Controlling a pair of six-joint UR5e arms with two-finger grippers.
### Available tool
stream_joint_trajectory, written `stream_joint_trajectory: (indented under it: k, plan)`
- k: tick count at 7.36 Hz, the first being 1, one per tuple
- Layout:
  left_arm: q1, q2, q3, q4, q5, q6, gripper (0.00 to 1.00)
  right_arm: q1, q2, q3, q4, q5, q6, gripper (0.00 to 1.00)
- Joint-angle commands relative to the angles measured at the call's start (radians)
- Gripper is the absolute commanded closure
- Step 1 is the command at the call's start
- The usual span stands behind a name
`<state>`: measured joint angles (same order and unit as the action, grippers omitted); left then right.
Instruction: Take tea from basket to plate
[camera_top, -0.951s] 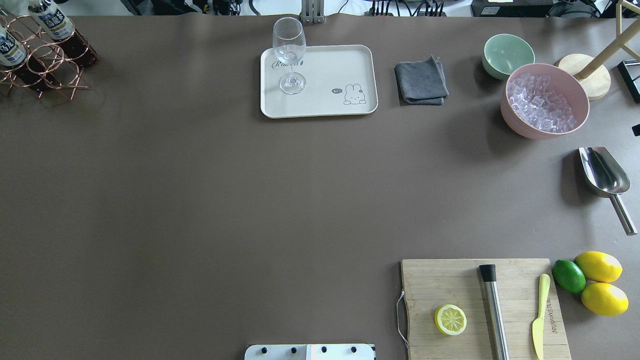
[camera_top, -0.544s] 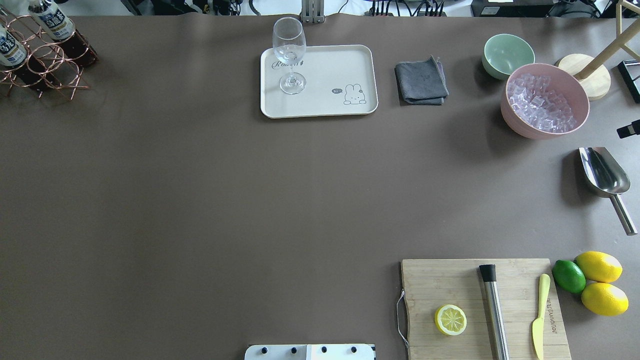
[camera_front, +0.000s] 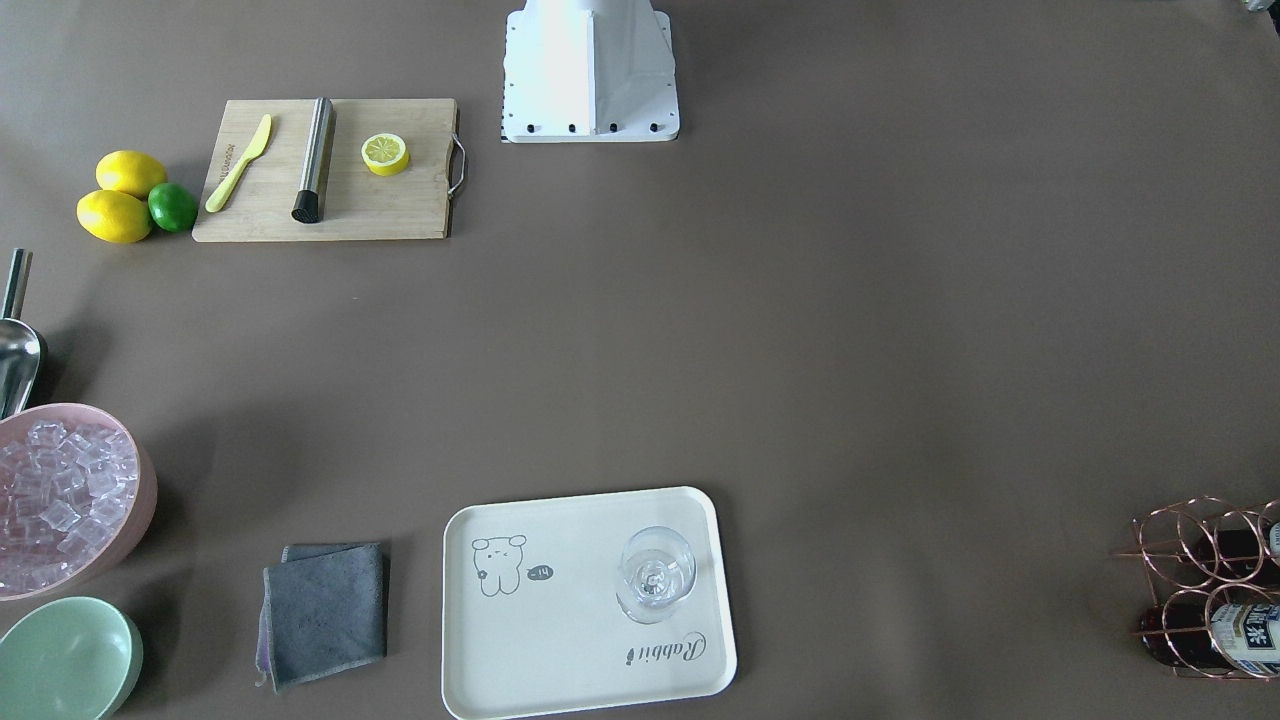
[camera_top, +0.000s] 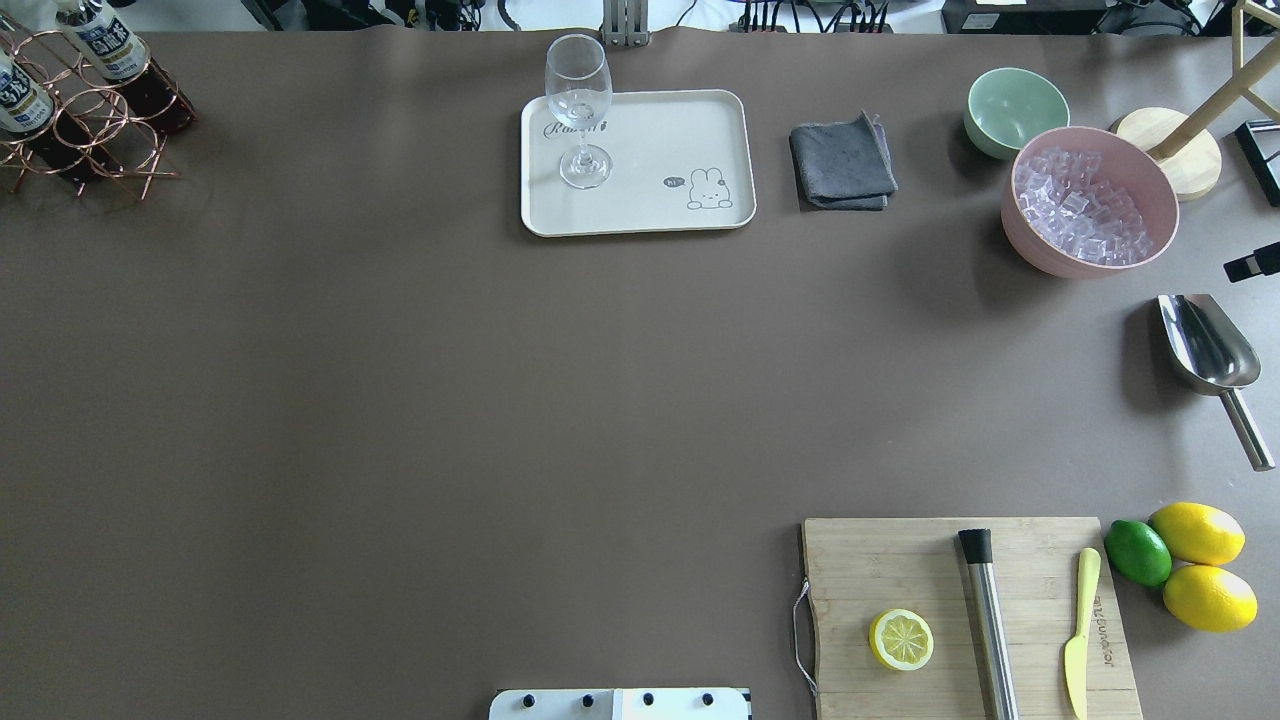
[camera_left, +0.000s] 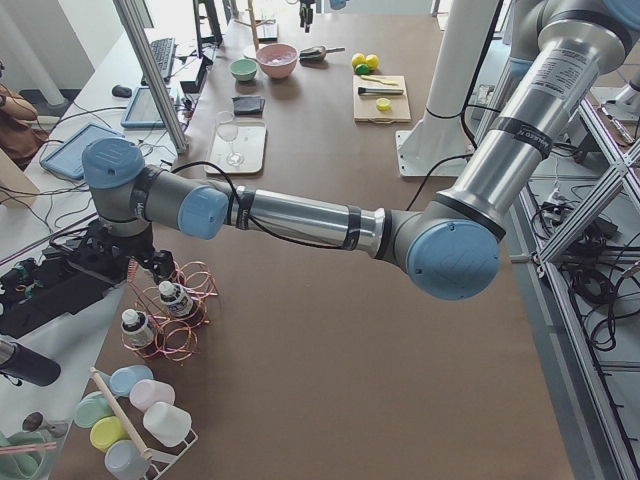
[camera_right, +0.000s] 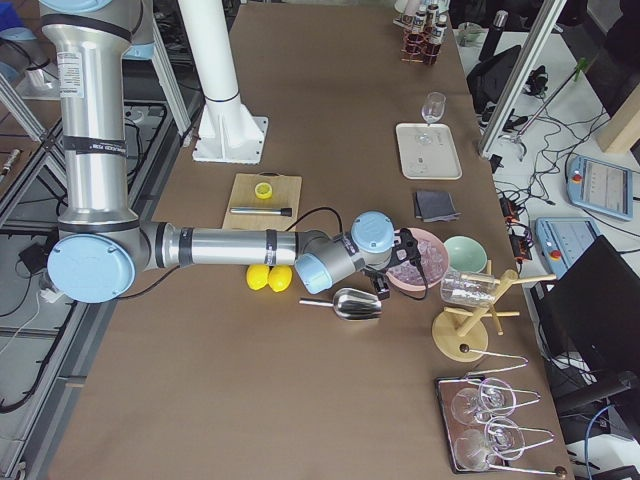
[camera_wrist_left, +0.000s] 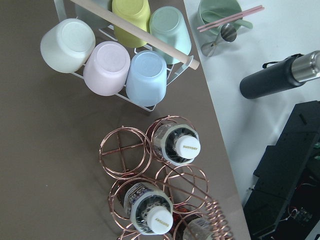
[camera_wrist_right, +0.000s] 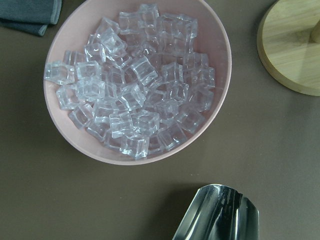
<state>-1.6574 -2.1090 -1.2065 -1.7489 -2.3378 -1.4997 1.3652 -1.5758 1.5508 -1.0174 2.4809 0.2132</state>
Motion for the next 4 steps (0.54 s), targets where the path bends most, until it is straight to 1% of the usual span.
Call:
stream_joint_trajectory:
  k: [1,4]
  plan:
    - [0.01,-0.045,0.13,-0.156,0.041,-0.148,0.02,-0.005,0.011,0.002,0.005,0.029,0.0,0.0]
    - [0.045,-0.077,0.15,-0.164,0.046,-0.244,0.02,-0.021,0.048,-0.026,0.006,0.032,-0.008,0.0]
